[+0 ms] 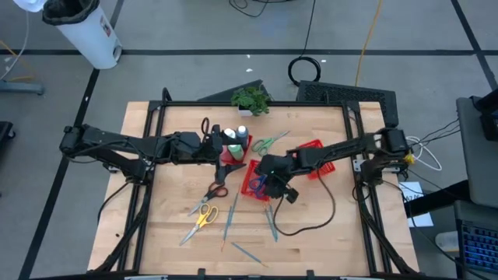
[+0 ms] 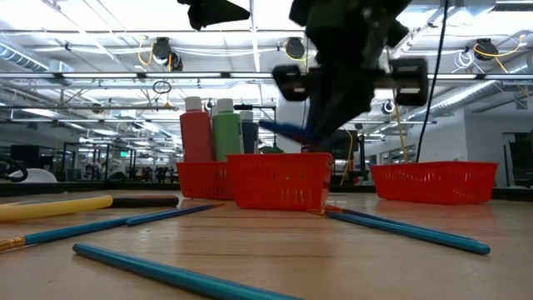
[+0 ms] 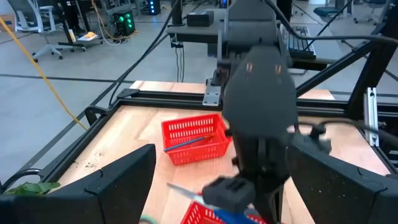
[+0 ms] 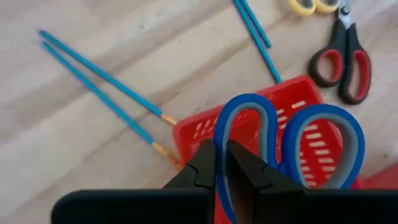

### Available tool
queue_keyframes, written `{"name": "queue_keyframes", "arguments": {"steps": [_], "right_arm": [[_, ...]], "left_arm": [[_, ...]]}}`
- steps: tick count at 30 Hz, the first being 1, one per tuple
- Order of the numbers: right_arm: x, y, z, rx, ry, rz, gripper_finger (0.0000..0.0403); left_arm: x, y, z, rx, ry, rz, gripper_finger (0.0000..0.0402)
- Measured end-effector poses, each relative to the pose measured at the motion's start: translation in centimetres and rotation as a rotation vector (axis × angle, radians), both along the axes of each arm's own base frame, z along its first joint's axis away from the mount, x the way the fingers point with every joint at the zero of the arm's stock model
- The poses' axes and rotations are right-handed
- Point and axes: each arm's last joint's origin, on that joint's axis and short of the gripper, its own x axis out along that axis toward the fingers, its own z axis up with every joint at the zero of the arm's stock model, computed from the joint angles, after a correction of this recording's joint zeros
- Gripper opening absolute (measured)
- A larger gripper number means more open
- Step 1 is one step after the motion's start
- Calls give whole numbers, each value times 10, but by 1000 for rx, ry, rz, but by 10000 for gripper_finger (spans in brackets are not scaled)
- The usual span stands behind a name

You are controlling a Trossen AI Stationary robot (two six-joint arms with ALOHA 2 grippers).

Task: Pick & Place Paint Supplies
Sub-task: Put the blue scissors into the middle red bin, then put the green scissors into the middle red bin

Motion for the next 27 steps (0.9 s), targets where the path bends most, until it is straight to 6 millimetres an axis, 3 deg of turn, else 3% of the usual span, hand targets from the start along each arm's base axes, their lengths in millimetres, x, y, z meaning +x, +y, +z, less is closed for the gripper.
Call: {"name": "queue_keyframes", "arguments": {"steps": [4,8,19,23,27], "right_arm": [[4,-1,-18,-80,49,-8,9],[6,-3,-19,-155,27,-24,19],[8,-2,-15,-155,-1,-66,128],[6,-2,-3,-213,-51,-138,147],[2,-13,22,-243,-147,-267,148]], "left_arm": [[0,0,0,0,4,0,365],[0,0,0,0,5,0,365],[0,0,0,0,5,0,365],[0,0,0,1,5,0,365],[0,0,0,0,5,0,365]]}}
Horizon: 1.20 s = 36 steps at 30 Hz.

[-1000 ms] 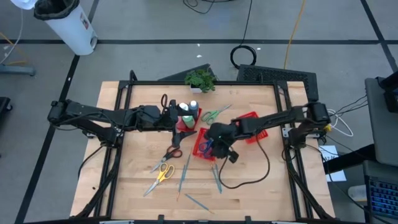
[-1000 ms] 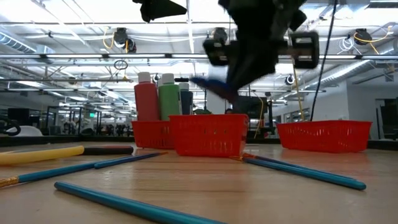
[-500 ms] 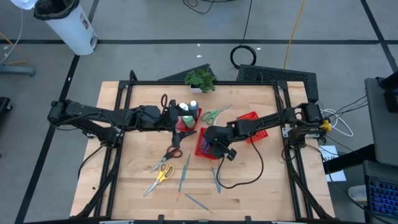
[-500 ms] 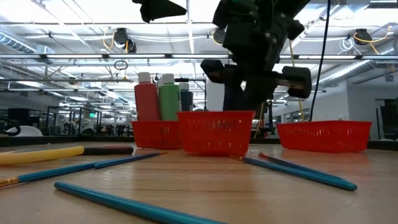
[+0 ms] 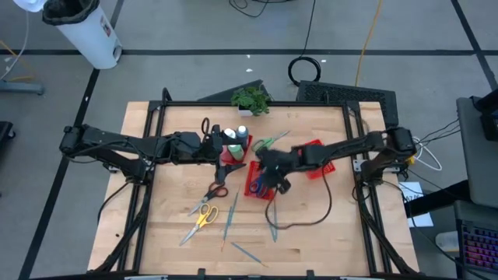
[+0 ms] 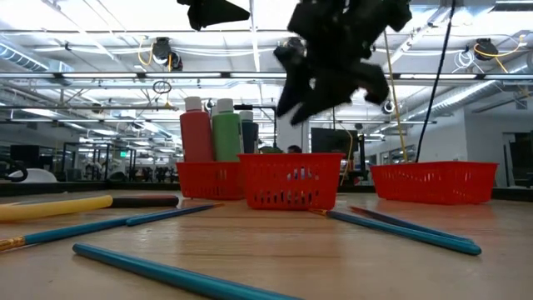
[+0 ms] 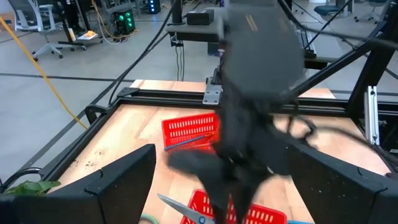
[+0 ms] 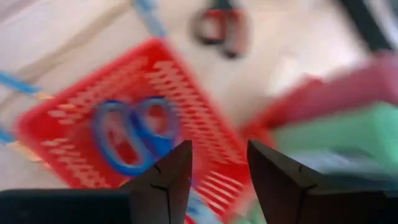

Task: Pick & Place Paint Supplies
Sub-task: Put the green scissors into the middle red bin

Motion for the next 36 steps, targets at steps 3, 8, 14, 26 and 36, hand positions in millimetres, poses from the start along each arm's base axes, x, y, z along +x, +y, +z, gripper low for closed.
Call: {"name": "queue_keyframes", "arguments": {"steps": [3,8,14,26,36], "right_arm": [[-7,-21,24,19,-91,-84,144],[-23,-72,43,83,-142,-217,142],[-42,-144,25,202,-117,-370,143],[-36,-182,-68,271,93,-403,142],[-29,-184,-92,244,138,-455,160]], "left_arm": [[0,0,0,0,0,0,365],[0,0,0,0,0,0,365],[0,0,0,0,0,0,365],[0,0,0,0,0,0,365],[0,0,0,0,0,0,365]]}}
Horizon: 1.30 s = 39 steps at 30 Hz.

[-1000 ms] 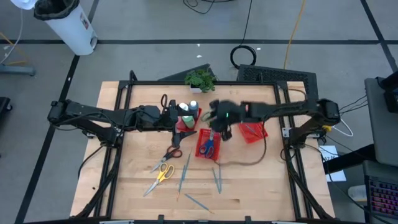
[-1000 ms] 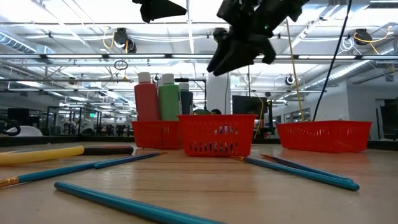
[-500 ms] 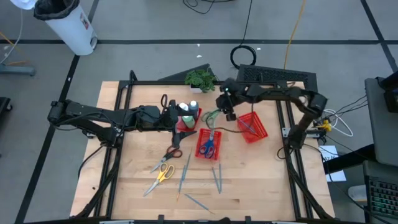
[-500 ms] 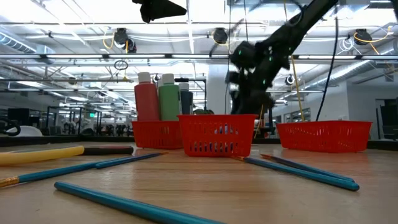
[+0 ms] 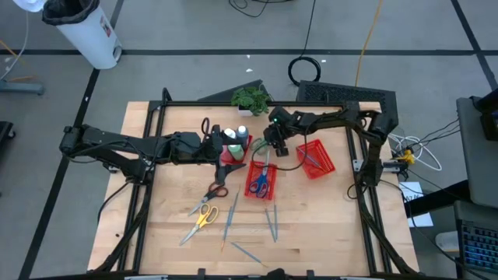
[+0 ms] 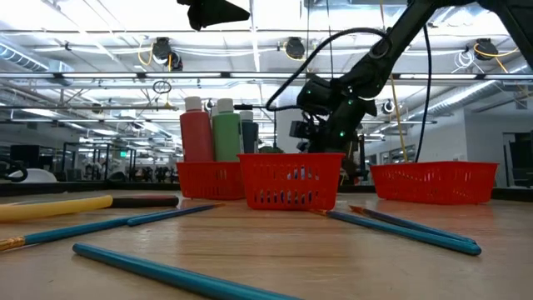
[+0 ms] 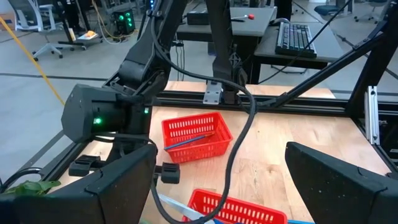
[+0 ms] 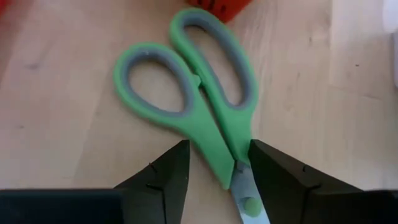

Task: Pick & Place Paint Supplies
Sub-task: Put the green scissors into the middle red bin

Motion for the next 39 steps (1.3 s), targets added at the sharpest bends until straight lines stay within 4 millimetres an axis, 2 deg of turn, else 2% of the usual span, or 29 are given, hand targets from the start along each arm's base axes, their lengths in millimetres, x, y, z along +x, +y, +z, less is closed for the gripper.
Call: {"name": "queue_keyframes", "arguments": {"steps": [5,11,17,22,26,30,39], "right_arm": [[-1,-3,0,-18,3,-26,182],[-11,-8,-1,-2,80,-95,191],[-20,-5,17,19,75,-150,188],[-20,-7,38,-23,-11,-148,192],[-28,-16,35,21,2,-174,189],[-32,-26,22,65,27,-204,186],[-29,-31,-3,137,59,-187,186]], "left_arm": [[0,0,0,0,0,0,365],[0,0,0,0,0,0,365],[0,0,0,0,0,0,365],[0,0,0,0,0,0,365],[0,0,0,0,0,0,365],[0,0,0,0,0,0,365],[0,0,0,0,0,0,365]]}}
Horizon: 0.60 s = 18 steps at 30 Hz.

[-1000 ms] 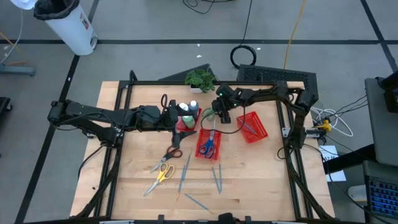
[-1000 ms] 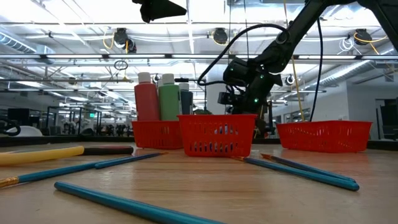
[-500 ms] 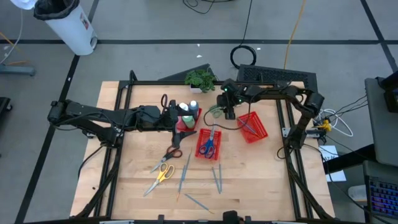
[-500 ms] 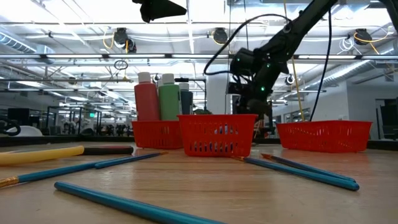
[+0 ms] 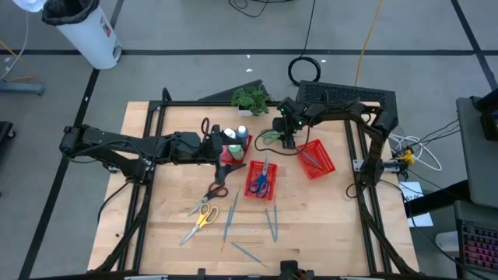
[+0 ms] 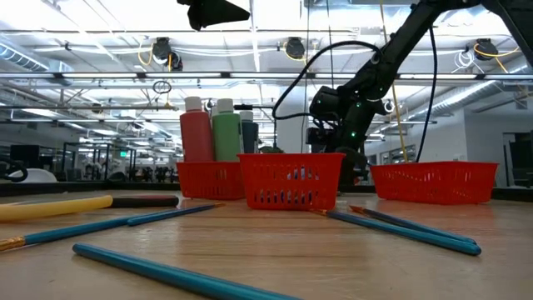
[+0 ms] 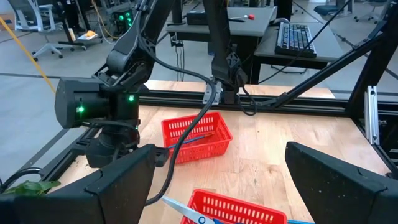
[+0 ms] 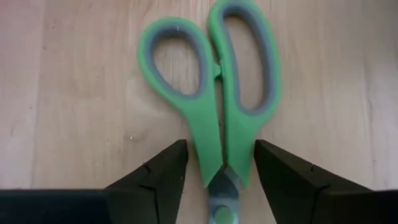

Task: Pick & Place Paint Supplies
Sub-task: Put the green scissors into the middle red bin

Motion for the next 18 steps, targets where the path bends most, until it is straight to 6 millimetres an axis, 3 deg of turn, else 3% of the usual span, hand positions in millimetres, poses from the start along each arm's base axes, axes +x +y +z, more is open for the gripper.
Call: {"name": "queue_keyframes", "arguments": {"steps": [4,10,18], "right_arm": [[0,0,-5,14,16,0,166],[-3,-3,-6,7,21,24,93],[-3,-4,-6,-26,22,56,93]], "left_arm": [[0,0,0,0,0,0,365],[0,0,0,0,0,0,365],[0,0,0,0,0,0,365]]}}
